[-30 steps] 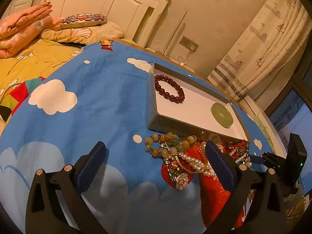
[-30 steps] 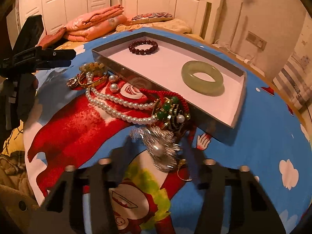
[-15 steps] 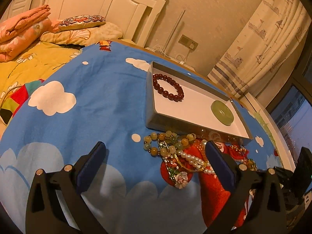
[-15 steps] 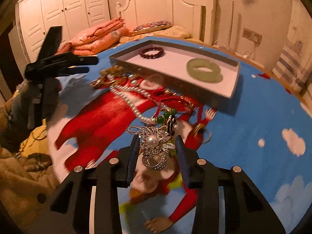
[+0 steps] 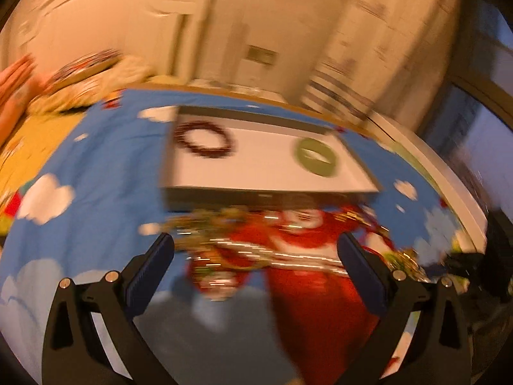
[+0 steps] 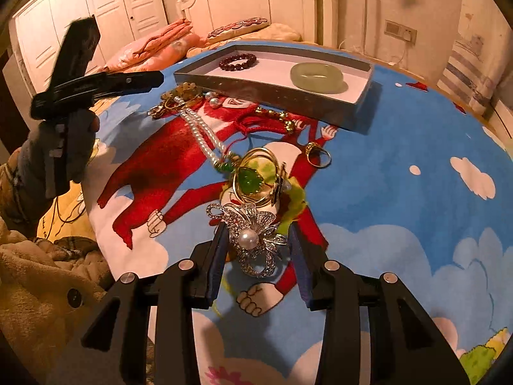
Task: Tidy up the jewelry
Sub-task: 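Grasp the gold ring with the left gripper while the right gripper grasps the silver pearl brooch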
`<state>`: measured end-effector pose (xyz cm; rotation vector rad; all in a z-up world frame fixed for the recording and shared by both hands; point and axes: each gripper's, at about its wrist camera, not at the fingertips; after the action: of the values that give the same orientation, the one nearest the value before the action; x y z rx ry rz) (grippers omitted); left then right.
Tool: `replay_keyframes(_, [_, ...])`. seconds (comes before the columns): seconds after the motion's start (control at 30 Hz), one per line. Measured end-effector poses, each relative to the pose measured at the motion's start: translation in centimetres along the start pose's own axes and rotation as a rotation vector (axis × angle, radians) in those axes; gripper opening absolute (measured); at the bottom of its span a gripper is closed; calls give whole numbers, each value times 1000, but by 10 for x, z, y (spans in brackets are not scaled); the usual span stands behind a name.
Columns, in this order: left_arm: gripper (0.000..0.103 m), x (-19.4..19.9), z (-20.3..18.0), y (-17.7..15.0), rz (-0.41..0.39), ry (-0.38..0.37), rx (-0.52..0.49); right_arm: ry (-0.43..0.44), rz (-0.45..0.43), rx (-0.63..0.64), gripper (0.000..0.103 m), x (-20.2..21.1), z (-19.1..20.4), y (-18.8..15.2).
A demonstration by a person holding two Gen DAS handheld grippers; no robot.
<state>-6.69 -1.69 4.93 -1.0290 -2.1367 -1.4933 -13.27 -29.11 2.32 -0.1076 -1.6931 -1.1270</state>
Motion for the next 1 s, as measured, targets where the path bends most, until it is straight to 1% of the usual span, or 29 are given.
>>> replay_keyframes(0.07, [101, -4, -19, -4, 16, -15, -67, 0, -9, -11, 39, 0, -1, -1])
replay_keyframes(0.17, [101, -14, -38, -12, 59, -37, -118, -35, -25, -5, 38, 3, 0, -4])
replay_keyframes(0.23, [101, -17, -49, -16, 88, -64, -143, -12, -36, -17, 38, 6, -2, -8])
replay_keyframes(0.33, [100, -19, -71, -17, 147, -154, -182, -7, -57, -32, 38, 9, -5, -14])
replay_keyframes(0.4, [100, -24, -92, -14, 204, -239, -219, -15, -60, -25, 38, 9, -3, -14])
replay_keyframes(0.43, [92, -27, -100, -14, 219, -248, -236, -17, -61, -20, 38, 9, -2, -14])
replay_keyframes(0.47, [85, -35, -111, -14, 242, -251, -271, -17, -64, -16, 38, 10, -1, -14])
replay_keyframes(0.5, [70, -42, -118, -14, 267, -253, -297, -17, -66, -16, 38, 11, 0, -15])
replay_keyframes(0.53, [63, -53, -125, -14, 305, -251, -325, -19, -69, -19, 38, 12, 1, -16])
replay_keyframes(0.6, [63, -69, -132, -17, 360, -243, -356, -26, -77, -36, 38, 16, -2, -20])
replay_keyframes(0.67, [63, -78, -136, -21, 390, -247, -373, -32, -83, -55, 38, 19, -5, -24])
replay_keyframes(0.73, [60, -83, -141, -26, 410, -268, -398, -32, -93, -70, 38, 24, -8, -31])
replay_keyframes(0.8, [60, -86, -145, -31, 415, -263, -435, -30, -99, -81, 38, 27, -10, -36])
replay_keyframes(0.87, [59, -90, -146, -33, 436, -268, -440, -36, -112, -102, 38, 30, -15, -41])
replay_keyframes(0.93, [59, -89, -151, -35, 437, -276, -446, -42, -120, -121, 38, 32, -21, -43])
replay_keyframes(0.97, [59, -90, -153, -37, 436, -269, -455, -47, -125, -130, 38, 33, -23, -44])
replay_keyframes(1.0, [59, -91, -156, -40, 430, -244, -475, -48, -130, -143, 38, 34, -26, -46])
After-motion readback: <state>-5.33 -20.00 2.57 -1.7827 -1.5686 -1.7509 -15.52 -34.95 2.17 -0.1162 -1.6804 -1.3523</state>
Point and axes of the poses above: each gripper's, at about its wrist camera, not at the fingertips, and x roughly against the way its jaws point, z to its left, y to its top, and after that the axes turned 11 degrees about x, right-handed
